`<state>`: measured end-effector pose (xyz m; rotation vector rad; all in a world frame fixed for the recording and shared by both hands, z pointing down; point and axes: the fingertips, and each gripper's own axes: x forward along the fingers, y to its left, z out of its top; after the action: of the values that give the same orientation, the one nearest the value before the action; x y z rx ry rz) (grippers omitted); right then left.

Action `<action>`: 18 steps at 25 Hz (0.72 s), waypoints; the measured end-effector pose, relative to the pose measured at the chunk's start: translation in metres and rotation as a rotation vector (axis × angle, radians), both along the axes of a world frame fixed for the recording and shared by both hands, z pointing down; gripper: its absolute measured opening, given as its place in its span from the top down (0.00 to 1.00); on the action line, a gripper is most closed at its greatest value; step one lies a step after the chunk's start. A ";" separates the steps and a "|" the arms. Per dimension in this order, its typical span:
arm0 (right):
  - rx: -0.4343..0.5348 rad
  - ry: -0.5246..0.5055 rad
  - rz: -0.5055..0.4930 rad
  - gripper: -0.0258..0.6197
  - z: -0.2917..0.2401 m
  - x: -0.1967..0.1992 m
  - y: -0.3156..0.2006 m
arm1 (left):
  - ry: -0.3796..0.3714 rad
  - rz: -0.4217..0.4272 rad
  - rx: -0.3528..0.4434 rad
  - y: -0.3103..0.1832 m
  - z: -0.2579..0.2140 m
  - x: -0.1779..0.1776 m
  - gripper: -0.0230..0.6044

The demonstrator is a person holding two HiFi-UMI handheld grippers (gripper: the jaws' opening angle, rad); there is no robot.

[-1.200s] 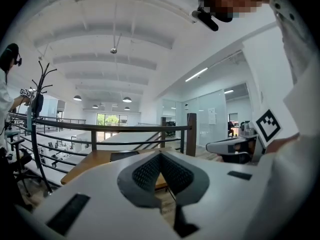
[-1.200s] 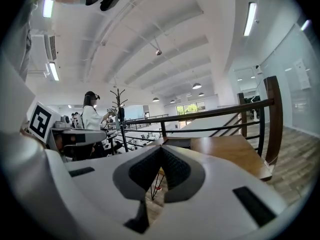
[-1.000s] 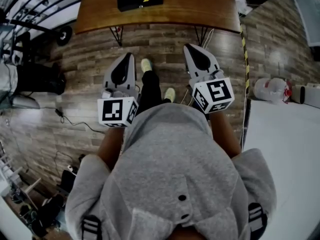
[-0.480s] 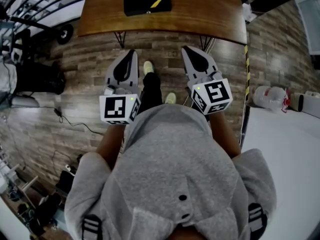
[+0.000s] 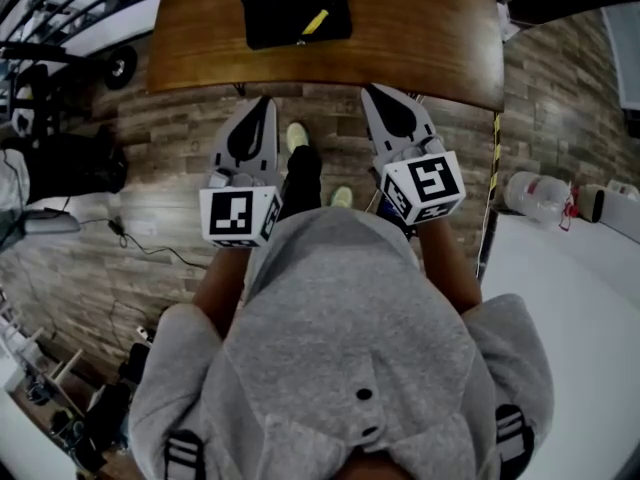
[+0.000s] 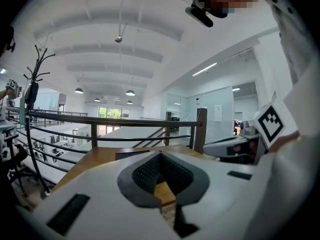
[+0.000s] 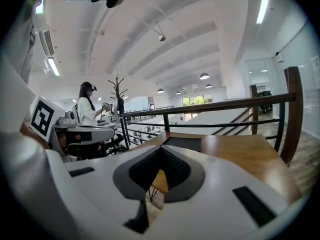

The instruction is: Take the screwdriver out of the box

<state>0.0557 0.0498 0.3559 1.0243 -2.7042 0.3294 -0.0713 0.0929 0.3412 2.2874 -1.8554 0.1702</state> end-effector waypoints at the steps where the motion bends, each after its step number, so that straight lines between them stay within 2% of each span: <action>1: -0.008 0.003 -0.001 0.93 0.003 -0.004 -0.007 | 0.004 0.000 -0.007 -0.007 0.002 -0.003 0.94; 8: -0.031 0.014 -0.020 0.93 0.008 -0.027 -0.050 | 0.013 -0.004 -0.042 -0.051 0.010 -0.022 0.94; 18: -0.043 0.024 -0.009 0.93 0.008 -0.047 -0.077 | 0.023 0.022 -0.056 -0.080 0.011 -0.038 0.94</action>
<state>0.0083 -0.0268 0.3639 0.9975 -2.6677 0.3687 -0.1094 0.0126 0.3518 2.2629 -1.7922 0.1961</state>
